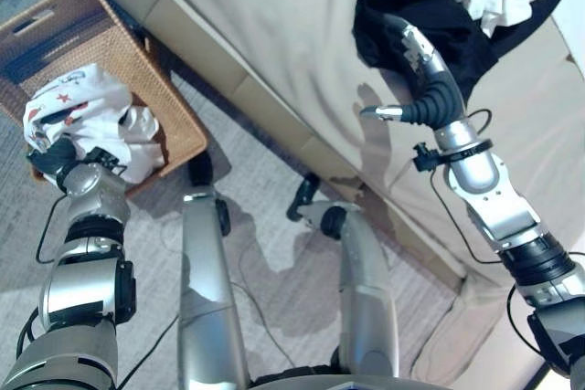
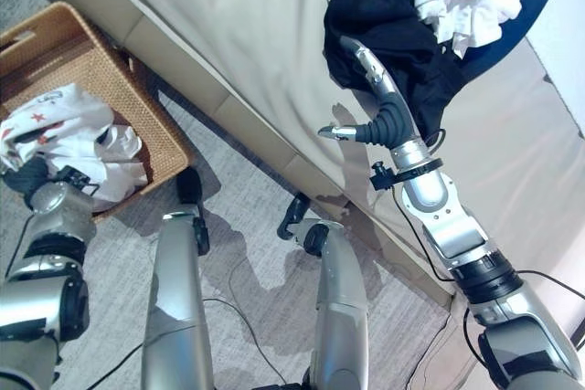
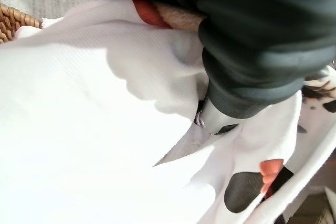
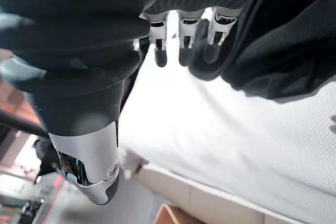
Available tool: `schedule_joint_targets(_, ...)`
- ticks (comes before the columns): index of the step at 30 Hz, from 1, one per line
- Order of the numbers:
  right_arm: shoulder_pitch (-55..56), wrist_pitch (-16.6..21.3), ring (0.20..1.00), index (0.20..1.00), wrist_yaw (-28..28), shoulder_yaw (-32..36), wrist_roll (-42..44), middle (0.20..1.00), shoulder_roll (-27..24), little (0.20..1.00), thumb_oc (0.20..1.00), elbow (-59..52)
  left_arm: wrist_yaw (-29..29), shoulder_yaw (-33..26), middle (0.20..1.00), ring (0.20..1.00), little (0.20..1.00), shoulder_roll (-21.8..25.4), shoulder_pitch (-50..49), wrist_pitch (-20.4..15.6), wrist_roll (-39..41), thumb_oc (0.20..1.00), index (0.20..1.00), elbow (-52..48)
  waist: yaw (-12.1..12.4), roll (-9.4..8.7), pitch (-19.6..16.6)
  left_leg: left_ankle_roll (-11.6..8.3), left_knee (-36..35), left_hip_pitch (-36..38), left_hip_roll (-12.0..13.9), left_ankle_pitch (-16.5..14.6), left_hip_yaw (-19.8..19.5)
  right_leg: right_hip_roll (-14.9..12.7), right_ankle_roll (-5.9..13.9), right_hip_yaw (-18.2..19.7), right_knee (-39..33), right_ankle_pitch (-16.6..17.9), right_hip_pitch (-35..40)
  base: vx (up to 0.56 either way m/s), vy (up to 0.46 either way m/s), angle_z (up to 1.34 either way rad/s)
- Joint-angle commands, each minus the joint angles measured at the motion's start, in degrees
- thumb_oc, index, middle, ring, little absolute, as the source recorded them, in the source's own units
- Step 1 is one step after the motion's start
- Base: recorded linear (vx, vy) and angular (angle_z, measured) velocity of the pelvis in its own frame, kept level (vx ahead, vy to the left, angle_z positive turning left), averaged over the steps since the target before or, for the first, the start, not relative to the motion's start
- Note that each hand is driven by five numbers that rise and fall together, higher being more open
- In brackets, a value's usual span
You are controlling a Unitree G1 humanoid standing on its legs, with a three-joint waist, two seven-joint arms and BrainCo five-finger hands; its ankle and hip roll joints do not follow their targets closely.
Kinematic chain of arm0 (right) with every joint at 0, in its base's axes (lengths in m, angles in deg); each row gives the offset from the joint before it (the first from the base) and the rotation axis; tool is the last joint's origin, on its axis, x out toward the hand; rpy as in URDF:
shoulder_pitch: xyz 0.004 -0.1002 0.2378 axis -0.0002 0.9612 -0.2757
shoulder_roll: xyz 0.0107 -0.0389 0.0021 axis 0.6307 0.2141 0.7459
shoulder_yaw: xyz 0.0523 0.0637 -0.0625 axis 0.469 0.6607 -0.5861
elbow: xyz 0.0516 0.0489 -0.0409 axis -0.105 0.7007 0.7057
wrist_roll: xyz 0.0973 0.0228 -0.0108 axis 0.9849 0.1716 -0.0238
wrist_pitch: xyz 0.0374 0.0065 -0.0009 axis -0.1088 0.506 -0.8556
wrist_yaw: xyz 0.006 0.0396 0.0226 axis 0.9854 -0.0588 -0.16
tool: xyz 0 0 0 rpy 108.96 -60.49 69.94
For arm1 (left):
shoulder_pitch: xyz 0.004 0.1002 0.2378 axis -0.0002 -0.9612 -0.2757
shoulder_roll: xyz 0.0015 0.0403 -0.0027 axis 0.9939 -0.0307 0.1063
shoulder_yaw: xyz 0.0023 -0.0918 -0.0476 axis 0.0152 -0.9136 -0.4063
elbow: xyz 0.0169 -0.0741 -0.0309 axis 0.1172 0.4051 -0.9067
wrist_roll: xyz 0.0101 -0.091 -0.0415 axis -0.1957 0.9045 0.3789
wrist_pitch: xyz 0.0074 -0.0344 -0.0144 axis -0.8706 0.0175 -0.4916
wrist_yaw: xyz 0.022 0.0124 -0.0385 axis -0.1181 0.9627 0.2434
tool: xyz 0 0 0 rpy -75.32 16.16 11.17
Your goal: Pick up clothes into the bucket
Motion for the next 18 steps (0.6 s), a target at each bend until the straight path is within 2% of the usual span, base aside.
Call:
schedule_joint_targets(1, 1.7, 2.1, 1.000, 1.000, -0.6, -1.9, 1.5, 1.000, 0.1, 1.000, 1.000, -3.2, 1.0, -1.7, 0.216, 0.216, 0.216, 0.7, -2.1, -2.3, 1.2, 0.216, 0.216, 2.0, -1.8, 0.94, -6.3, 0.70, 0.5, 2.8, 1.5, -4.3, -2.6, -0.6, 8.41, 4.2, -4.6, 6.4, 1.5, 0.00, 0.000, 0.00)
schedule_joint_targets(2, 1.7, 2.1, 1.000, 1.000, -0.6, -1.9, 1.5, 1.000, 0.1, 1.000, 1.000, -3.2, 1.0, -1.7, 0.576, 0.576, 0.576, 0.7, -2.1, -2.3, 1.3, 0.576, 0.576, 2.0, -1.7, 0.94, -6.3, 0.71, 0.5, 2.8, 1.5, -4.2, -2.5, -0.6, 8.41, 4.2, -4.6, 6.4, 1.6, 0.00, 0.000, 0.00)
schedule_joint_targets(3, 1.7, 2.0, 1.000, 1.000, -0.4, -1.8, 1.6, 1.000, 0.0, 1.000, 1.000, -3.0, -0.6, -0.7, 1.000, 1.000, 1.000, 0.8, -2.1, -1.8, 0.7, 1.000, 1.000, 1.7, -1.9, 1.00, -6.4, 0.71, 0.1, 3.1, 1.5, -4.1, -2.4, -0.6, 8.50, 4.3, -5.0, 6.6, 1.9, 0.00, 0.000, 0.00)
schedule_joint_targets(5, 1.8, 2.0, 1.000, 1.000, -0.3, -1.7, 1.7, 1.000, 0.1, 1.000, 1.000, -2.9, -1.3, -0.2, 1.000, 1.000, 1.000, 0.9, -2.2, -1.9, 0.6, 1.000, 1.000, 1.4, -1.8, 0.97, -6.4, 0.71, -0.3, 3.4, 1.5, -4.0, -2.3, -0.5, 8.48, 4.3, -5.4, 6.8, 2.1, 0.00, 0.000, 0.00)
schedule_joint_targets(10, 2.0, 2.4, 1.000, 1.000, -0.2, -0.8, 1.3, 1.000, 0.6, 1.000, 1.000, -2.1, -2.0, 3.2, 1.000, 1.000, 1.000, 0.5, -3.8, -2.9, -5.5, 1.000, 1.000, -3.2, -1.8, 1.34, -6.3, 0.71, -2.7, 5.0, 1.6, -3.2, -1.6, -0.5, 8.62, 4.5, -7.6, 7.9, 3.2, 0.00, 0.006, 0.00)
schedule_joint_targets(11, 2.4, 2.6, 1.000, 1.000, -0.4, 0.0, 0.7, 1.000, 1.3, 1.000, 1.000, -1.6, -1.1, 4.9, 1.000, 1.000, 1.000, 0.1, -5.5, -3.4, -10.0, 1.000, 1.000, -7.7, -1.5, 1.61, -6.1, 0.67, -4.9, 6.4, 1.4, -2.5, -1.1, -0.7, 8.76, 4.4, -9.3, 8.7, 4.2, 0.00, 0.000, 0.00)
schedule_joint_targets(14, 2.7, 2.5, 1.000, 1.000, -0.7, 0.9, -0.1, 1.000, 1.7, 1.000, 1.000, -0.8, -1.5, 7.0, 1.000, 1.000, 1.000, 0.0, -7.5, -3.6, -14.3, 1.000, 1.000, -11.3, -1.1, 1.89, -5.7, 0.65, -7.4, 8.1, 1.1, -1.5, -0.5, -0.8, 8.84, 4.5, -11.1, 9.6, 5.4, -0.03, 0.021, 0.02)
schedule_joint_targets(15, 2.7, 2.6, 1.000, 1.000, -0.7, 1.5, -0.8, 1.000, 2.2, 1.000, 1.000, 0.1, -1.5, 8.9, 1.000, 1.000, 1.000, 0.4, -9.1, -3.1, -20.0, 1.000, 1.000, -13.0, -0.8, 2.28, -5.5, 0.59, -9.8, 9.7, 0.9, -0.6, 0.1, -0.9, 8.97, 4.5, -13.1, 10.5, 6.7, 0.00, 0.000, 0.00)
schedule_joint_targets(18, 3.2, 2.8, 1.000, 1.000, -0.4, 1.9, -1.7, 1.000, 2.9, 1.000, 1.000, 1.0, -2.3, 9.4, 1.000, 1.000, 1.000, -0.2, -11.5, -3.0, -23.1, 1.000, 1.000, -13.1, -0.2, 2.48, -5.0, 0.47, -13.6, 13.3, 0.9, 0.7, 1.4, -1.0, 9.31, 4.8, -15.9, 11.9, 9.1, -0.03, 0.046, 0.00)
